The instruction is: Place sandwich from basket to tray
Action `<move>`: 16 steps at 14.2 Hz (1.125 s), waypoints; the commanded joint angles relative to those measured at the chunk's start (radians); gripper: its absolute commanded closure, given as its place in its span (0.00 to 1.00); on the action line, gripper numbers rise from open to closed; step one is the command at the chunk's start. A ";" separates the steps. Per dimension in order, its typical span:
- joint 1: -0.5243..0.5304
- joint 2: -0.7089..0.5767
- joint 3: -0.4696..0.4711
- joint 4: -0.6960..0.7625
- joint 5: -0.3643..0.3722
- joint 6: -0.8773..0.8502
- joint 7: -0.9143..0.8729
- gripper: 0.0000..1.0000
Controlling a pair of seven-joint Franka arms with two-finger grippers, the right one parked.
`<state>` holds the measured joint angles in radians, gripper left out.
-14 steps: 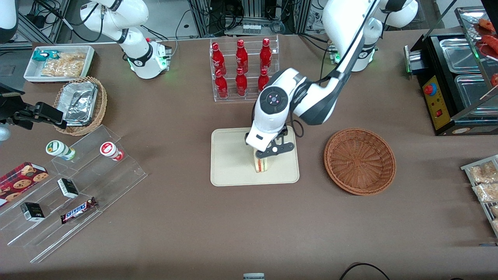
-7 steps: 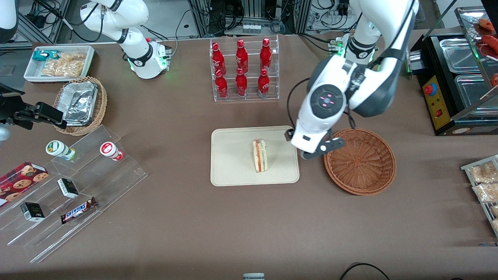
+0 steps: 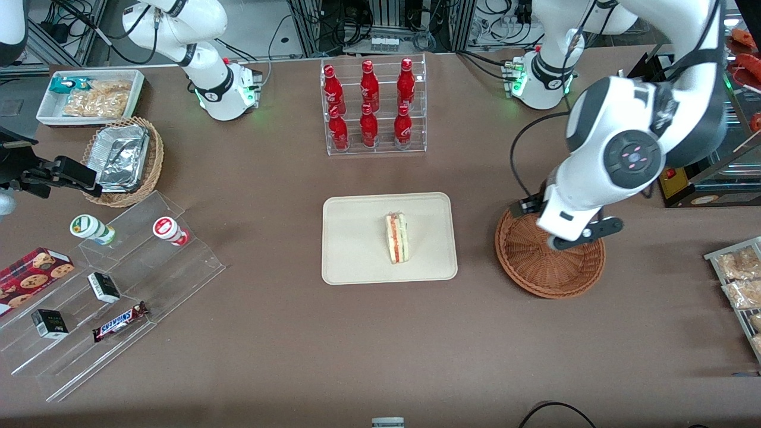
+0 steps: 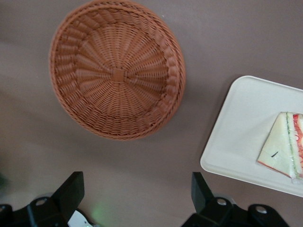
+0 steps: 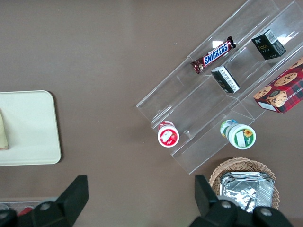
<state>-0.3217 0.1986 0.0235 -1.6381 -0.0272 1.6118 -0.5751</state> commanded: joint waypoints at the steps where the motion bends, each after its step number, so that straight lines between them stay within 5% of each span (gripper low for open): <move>1: 0.044 -0.112 -0.011 -0.100 0.018 0.000 0.079 0.00; 8: 0.380 -0.231 -0.214 -0.106 0.016 -0.136 0.432 0.00; 16: 0.435 -0.248 -0.212 0.020 0.018 -0.211 0.594 0.00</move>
<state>0.0984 -0.0435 -0.1789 -1.6530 -0.0189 1.4193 -0.0016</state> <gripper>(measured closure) 0.000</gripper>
